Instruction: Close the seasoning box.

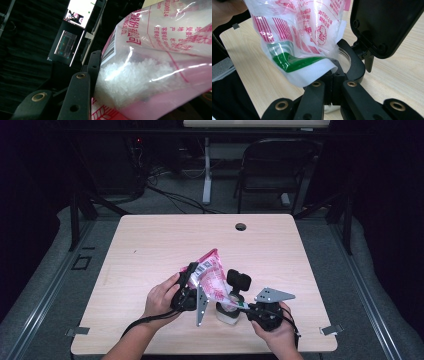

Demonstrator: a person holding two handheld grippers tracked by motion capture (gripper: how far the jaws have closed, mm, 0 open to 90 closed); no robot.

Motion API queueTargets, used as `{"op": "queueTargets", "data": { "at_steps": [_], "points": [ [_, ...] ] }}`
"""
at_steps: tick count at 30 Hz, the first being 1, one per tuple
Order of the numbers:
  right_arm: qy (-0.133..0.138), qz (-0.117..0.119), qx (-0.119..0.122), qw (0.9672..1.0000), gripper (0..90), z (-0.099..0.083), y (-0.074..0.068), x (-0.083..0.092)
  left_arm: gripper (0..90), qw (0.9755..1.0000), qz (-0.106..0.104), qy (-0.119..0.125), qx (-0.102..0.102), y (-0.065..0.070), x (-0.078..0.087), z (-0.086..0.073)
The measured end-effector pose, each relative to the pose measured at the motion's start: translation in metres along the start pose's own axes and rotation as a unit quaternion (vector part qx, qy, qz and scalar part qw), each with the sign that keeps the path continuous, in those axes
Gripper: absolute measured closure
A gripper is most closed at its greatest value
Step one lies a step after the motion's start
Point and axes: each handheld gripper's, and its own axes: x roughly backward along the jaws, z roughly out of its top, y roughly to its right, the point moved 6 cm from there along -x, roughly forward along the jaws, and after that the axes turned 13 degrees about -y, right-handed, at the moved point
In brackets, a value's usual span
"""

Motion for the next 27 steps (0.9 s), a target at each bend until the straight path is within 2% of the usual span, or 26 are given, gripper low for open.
{"op": "queueTargets", "data": {
  "at_steps": [27],
  "points": [
    [-0.001, 0.002, -0.002, 1.0, 90.0, -0.0005, 0.0012, -0.0015, 68.2, 0.9999, 0.004, 0.003, -0.01, -0.0022, 0.0013, 0.0018]
  ]
}}
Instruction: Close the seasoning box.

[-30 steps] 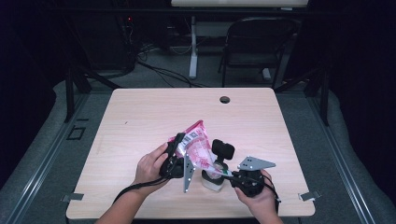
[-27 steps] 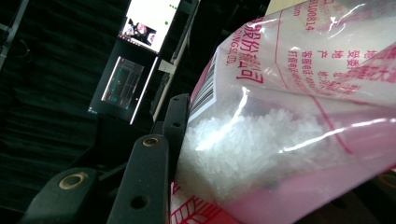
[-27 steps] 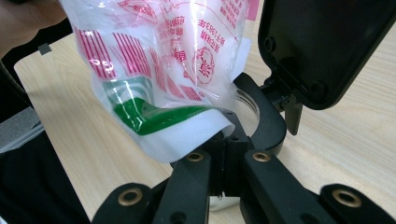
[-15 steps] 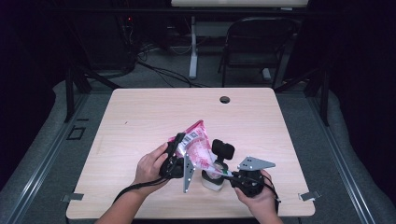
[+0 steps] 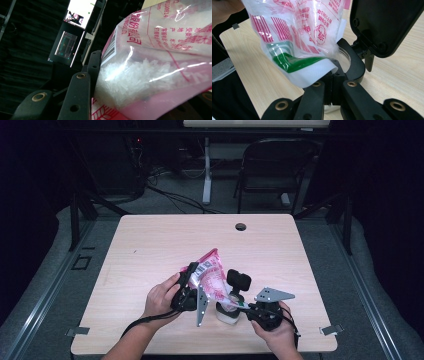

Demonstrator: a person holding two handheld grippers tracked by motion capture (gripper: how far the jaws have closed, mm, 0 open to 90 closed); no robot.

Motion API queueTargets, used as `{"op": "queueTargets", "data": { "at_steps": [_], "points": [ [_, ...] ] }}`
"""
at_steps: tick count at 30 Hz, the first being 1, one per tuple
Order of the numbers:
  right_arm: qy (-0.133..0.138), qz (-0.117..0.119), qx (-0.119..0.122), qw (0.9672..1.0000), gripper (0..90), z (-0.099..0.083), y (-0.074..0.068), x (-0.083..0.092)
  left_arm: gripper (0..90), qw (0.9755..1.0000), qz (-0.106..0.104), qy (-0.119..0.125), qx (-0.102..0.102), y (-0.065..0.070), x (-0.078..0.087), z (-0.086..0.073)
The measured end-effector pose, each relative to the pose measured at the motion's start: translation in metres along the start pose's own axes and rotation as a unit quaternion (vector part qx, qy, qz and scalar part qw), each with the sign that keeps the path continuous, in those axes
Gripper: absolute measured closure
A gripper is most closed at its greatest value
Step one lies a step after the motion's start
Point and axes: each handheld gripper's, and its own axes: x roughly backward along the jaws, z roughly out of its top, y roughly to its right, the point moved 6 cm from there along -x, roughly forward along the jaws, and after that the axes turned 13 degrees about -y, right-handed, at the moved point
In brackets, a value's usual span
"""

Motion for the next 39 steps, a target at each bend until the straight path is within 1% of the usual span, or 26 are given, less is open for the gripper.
{"op": "queueTargets", "data": {
  "at_steps": [17, 27, 29, 31, 33, 37, 39],
  "points": [
    [0.001, -0.002, -0.001, 1.0, 90.0, 0.0, 0.0002, 0.0, 68.2, 1.0, 0.001, 0.0, -0.006, -0.0015, 0.0008, 0.0014],
    [0.002, -0.002, -0.001, 1.0, 90.0, 0.0002, 0.0002, 0.0001, 68.3, 1.0, 0.0, 0.0, -0.003, -0.002, 0.0023, 0.0015],
    [0.003, 0.0, -0.002, 1.0, 90.0, 0.0003, 0.0001, 0.0001, 68.3, 1.0, 0.003, 0.003, -0.004, -0.003, 0.0025, 0.0025],
    [0.004, -0.001, -0.001, 1.0, 90.0, 0.0004, 0.0002, 0.0006, 68.3, 1.0, 0.001, 0.002, -0.002, -0.0029, 0.0032, 0.0025],
    [0.004, -0.002, -0.003, 1.0, 90.0, 0.0003, 0.0004, 0.0009, 68.3, 1.0, 0.006, 0.006, -0.004, -0.0037, 0.0034, 0.0035],
    [0.003, -0.001, -0.002, 1.0, 90.0, 0.0003, 0.0005, 0.0004, 68.3, 1.0, 0.005, 0.007, -0.002, -0.0037, 0.0035, 0.0038],
    [0.004, -0.001, -0.002, 1.0, 90.0, 0.0003, 0.0003, 0.0001, 68.3, 1.0, 0.003, 0.004, -0.003, -0.0037, 0.0038, 0.0034]
  ]
}}
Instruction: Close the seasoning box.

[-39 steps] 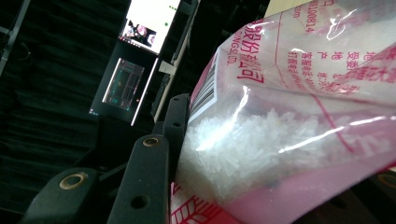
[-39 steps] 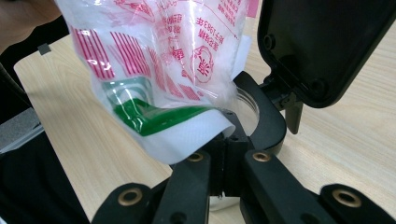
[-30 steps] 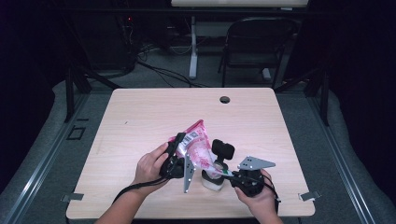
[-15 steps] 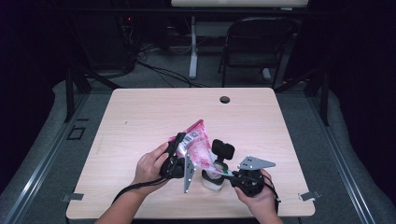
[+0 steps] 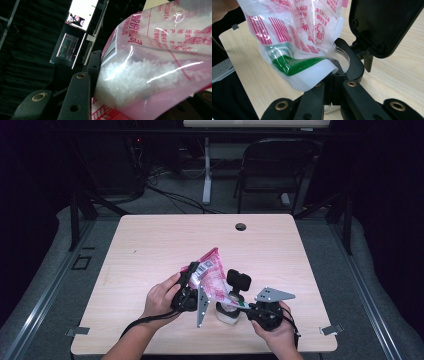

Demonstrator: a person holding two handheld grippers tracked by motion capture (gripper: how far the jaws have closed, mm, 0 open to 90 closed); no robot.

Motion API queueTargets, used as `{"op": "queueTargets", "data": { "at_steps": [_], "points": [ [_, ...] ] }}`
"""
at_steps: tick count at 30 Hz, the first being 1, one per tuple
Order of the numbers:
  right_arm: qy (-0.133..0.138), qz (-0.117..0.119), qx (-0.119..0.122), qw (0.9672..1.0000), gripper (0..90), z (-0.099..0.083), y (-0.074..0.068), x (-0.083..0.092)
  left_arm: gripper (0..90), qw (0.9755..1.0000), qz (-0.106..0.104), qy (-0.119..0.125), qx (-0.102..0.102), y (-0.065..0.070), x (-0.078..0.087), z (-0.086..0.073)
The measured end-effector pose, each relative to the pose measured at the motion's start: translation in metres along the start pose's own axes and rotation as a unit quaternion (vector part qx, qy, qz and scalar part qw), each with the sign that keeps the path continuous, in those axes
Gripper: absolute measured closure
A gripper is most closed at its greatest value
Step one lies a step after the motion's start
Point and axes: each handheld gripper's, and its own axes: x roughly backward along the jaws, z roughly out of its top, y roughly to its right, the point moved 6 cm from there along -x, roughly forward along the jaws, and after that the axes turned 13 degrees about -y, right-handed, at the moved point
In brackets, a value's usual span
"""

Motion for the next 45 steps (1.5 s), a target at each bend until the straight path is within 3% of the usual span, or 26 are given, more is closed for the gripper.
{"op": "queueTargets", "data": {
  "at_steps": [45],
  "points": [
    [-0.001, -0.001, 0.001, 1.0, 90.0, -0.0004, 0.0003, 0.0002, 68.4, 1.0, 0.006, 0.005, 0.003, -0.0021, 0.001, 0.0]
  ]
}}
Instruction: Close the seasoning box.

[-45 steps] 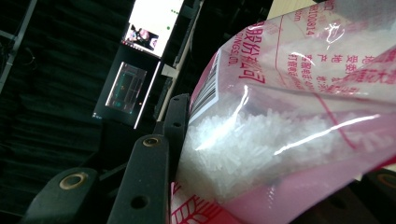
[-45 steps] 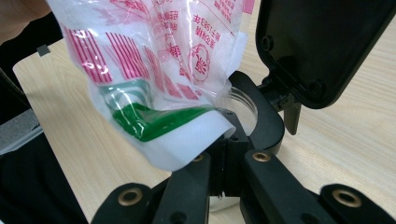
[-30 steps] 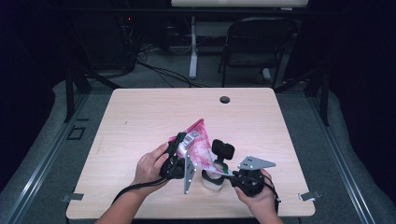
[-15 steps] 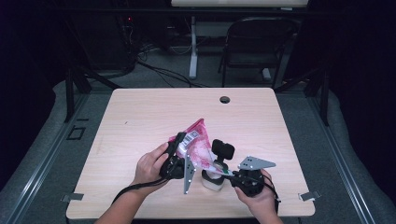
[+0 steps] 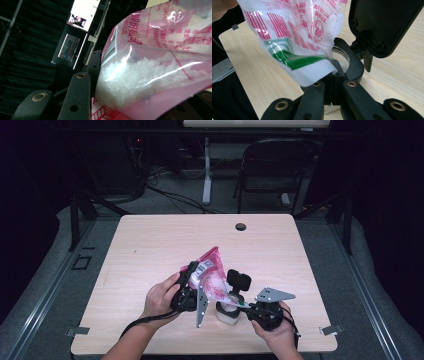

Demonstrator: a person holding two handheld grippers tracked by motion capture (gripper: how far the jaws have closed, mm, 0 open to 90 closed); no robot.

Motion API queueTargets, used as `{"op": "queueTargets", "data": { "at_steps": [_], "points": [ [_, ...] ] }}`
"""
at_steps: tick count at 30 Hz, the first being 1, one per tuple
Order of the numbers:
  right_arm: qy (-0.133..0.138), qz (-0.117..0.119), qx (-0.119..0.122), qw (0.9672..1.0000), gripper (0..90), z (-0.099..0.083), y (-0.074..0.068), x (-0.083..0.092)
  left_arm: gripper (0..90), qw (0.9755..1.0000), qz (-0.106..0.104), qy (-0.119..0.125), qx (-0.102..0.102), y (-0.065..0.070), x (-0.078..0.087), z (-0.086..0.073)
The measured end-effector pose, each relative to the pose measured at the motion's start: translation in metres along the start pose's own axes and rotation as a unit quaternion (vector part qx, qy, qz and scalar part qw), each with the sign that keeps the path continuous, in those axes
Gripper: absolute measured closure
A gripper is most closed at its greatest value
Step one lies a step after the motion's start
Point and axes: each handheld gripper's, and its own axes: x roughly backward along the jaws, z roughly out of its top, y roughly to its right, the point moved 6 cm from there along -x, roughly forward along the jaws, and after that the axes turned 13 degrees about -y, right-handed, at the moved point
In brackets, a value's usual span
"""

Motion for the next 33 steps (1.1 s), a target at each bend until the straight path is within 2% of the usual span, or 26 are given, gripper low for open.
{"op": "queueTargets", "data": {
  "at_steps": [6, 7, 18, 19, 33],
  "points": [
    [0.001, -0.001, 0.0, 1.0, 90.0, 0.0, 0.0, 0.001, 68.7, 0.9997, -0.017, -0.013, 0.01, 0.003, -0.003, -0.005],
    [0.0, -0.002, 0.001, 1.0, 90.0, 0.0, -0.001, 0.001, 68.7, 0.9998, -0.015, -0.008, 0.01, 0.002, -0.004, -0.005],
    [0.004, -0.001, 0.005, 1.0, 90.0, 0.002, -0.002, 0.002, 69.1, 0.9986, -0.04, -0.022, 0.029, 0.005, -0.008, -0.014],
    [0.007, 0.002, 0.005, 1.0, 90.0, 0.003, -0.003, 0.002, 69.1, 0.9979, -0.047, -0.025, 0.036, 0.006, -0.009, -0.016],
    [0.018, 0.005, 0.012, 0.9997, 90.0, 0.008, -0.005, 0.004, 69.4, 0.9926, -0.089, -0.043, 0.07, 0.015, -0.017, -0.028]
  ]
}}
